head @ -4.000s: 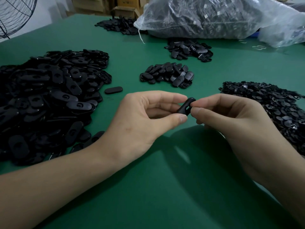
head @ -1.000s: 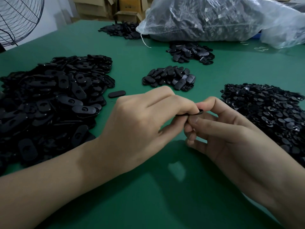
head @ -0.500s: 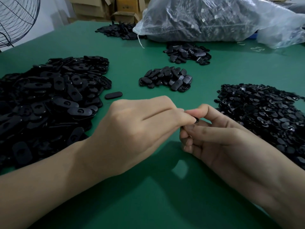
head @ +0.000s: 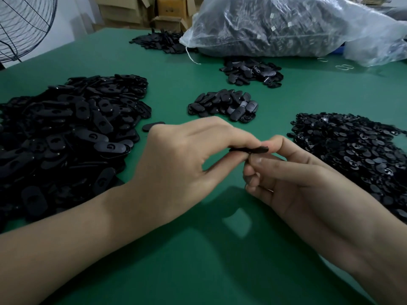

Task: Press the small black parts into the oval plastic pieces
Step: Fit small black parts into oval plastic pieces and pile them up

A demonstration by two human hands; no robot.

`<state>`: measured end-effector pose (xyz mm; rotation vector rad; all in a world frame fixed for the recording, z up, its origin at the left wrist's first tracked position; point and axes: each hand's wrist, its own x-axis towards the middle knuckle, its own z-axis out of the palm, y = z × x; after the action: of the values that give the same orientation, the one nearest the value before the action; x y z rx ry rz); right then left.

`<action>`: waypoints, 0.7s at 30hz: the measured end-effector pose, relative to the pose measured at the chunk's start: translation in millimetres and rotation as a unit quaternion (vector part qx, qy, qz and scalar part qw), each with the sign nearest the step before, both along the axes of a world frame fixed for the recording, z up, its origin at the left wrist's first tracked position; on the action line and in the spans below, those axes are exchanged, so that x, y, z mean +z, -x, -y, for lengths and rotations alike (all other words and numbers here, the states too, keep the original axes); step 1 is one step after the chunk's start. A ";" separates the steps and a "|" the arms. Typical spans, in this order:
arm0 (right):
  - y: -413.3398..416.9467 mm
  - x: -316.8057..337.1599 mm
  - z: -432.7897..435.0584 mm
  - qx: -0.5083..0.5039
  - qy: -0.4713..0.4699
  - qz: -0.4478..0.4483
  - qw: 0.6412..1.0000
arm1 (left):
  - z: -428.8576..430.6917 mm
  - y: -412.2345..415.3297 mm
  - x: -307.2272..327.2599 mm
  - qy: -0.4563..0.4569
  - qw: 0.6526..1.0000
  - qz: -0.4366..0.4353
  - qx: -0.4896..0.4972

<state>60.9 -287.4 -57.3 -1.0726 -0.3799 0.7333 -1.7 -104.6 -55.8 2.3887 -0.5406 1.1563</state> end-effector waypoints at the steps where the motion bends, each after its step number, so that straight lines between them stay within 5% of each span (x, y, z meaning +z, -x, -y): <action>1: 1.0 0.9 0.2 -0.005 0.002 0.002 1.000 | 0.1 -1.8 -1.9 0.014 1.000 -0.004 0.004; 14: 4.4 3.3 -1.4 -0.053 0.032 0.022 0.998 | 12.0 0.5 -4.7 0.188 0.972 -0.138 -0.043; 21: 4.0 0.7 -2.4 -0.052 0.032 0.038 0.997 | 16.0 3.2 -1.9 0.166 0.980 -0.114 -0.007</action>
<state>56.9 -284.9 -56.6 -1.1741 -0.3650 0.6155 -4.9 -120.6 -57.7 2.1826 -0.2634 0.8721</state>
